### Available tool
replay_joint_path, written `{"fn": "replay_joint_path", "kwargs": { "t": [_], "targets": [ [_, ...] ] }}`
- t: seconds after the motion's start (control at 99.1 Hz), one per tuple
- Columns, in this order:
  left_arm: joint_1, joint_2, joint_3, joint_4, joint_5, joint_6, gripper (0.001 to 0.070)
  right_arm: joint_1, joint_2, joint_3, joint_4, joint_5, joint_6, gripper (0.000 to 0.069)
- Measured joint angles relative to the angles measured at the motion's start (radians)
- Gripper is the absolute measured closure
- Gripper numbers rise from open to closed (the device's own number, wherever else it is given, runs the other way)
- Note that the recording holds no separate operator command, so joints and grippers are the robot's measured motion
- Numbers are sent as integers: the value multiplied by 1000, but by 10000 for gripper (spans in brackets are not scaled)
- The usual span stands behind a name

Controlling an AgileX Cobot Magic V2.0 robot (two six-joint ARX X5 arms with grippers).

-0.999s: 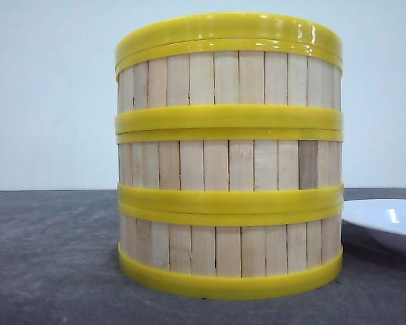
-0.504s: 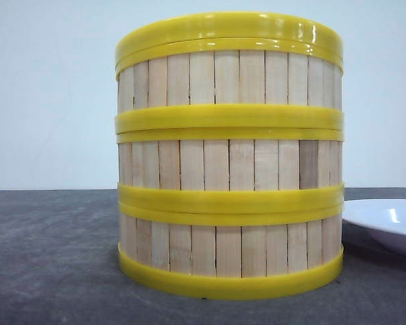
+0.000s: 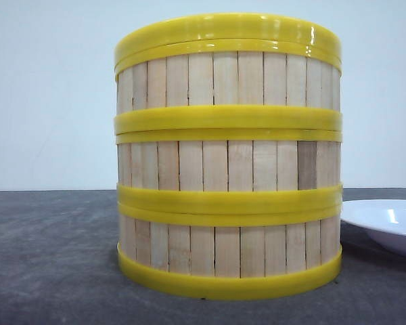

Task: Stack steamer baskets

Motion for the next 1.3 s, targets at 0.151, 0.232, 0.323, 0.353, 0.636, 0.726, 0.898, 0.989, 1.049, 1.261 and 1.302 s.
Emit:
{"fn": "replay_joint_path", "kwargs": {
  "t": [0.151, 0.232, 0.323, 0.353, 0.636, 0.726, 0.898, 0.989, 1.049, 1.261, 1.302],
  "targets": [
    [0, 0, 0, 0, 0, 0, 687, -185, 1, -146, 161, -185, 101, 679],
    [0, 0, 0, 0, 1, 0, 687, -268, 1, -235, 252, -288, 150, 679],
    [0, 0, 0, 0, 1, 0, 687, -338, 1, -335, 357, -369, 186, 679],
    [0, 0, 0, 0, 1, 0, 687, -356, 1, -365, 390, -390, 192, 679],
    [0, 0, 0, 1, 1, 0, 687, -345, 2, -404, 274, -444, 199, 679],
    [0, 0, 0, 1, 2, 0, 687, -338, 2, -404, 270, -444, 198, 679],
    [0, 0, 0, 1, 2, 0, 687, -336, 2, -404, 280, -444, 198, 679],
    [0, 0, 0, 1, 2, 0, 687, -336, 2, -404, 284, -444, 198, 679],
    [0, 0, 0, 1, 2, 0, 687, -336, 2, -404, 284, -444, 198, 679],
    [0, 0, 0, 1, 2, 0, 687, -336, 2, -404, 284, -444, 198, 679],
    [0, 0, 0, 1, 2, 0, 687, -336, 2, -404, 284, -444, 198, 679]
  ]
}}
